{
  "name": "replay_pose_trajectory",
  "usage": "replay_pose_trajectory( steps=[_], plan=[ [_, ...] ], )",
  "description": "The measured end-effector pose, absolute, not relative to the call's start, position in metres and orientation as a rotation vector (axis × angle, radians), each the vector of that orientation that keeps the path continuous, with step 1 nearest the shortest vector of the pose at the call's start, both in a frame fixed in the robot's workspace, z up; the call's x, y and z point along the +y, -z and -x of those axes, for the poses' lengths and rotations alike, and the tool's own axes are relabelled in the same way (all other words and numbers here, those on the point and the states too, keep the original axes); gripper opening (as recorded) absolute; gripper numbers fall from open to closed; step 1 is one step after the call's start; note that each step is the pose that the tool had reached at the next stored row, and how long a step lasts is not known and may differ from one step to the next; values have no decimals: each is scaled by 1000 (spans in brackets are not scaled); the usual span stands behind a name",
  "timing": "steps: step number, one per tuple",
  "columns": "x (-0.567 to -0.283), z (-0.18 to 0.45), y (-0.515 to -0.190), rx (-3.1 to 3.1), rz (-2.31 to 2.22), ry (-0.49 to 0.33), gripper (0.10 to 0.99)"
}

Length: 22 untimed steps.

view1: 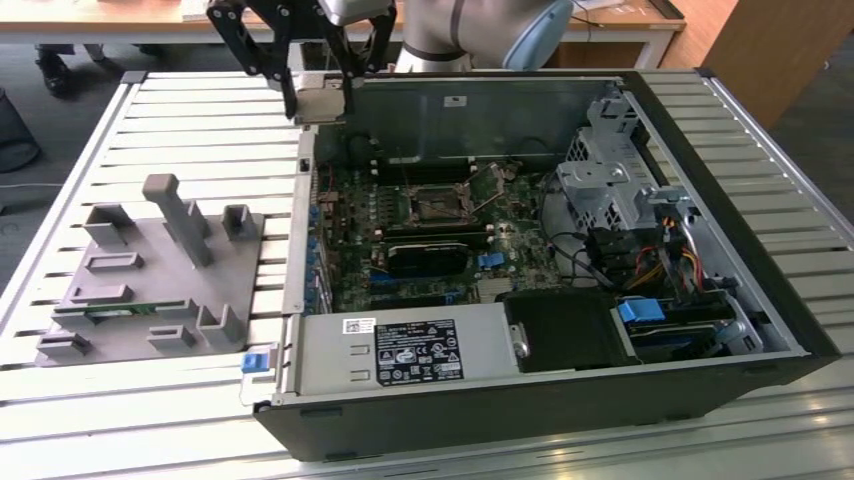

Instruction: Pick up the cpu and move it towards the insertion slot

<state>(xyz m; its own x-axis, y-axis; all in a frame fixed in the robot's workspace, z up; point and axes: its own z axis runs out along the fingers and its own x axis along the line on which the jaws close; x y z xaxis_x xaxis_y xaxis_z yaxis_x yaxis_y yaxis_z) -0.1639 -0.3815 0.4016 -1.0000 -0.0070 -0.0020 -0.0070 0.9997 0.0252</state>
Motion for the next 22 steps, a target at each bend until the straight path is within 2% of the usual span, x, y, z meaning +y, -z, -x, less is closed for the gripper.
replay_pose_trajectory(
  steps=[22],
  plan=[
    [-369, 131, -400, 3139, 5, -40, 545]
  ],
)
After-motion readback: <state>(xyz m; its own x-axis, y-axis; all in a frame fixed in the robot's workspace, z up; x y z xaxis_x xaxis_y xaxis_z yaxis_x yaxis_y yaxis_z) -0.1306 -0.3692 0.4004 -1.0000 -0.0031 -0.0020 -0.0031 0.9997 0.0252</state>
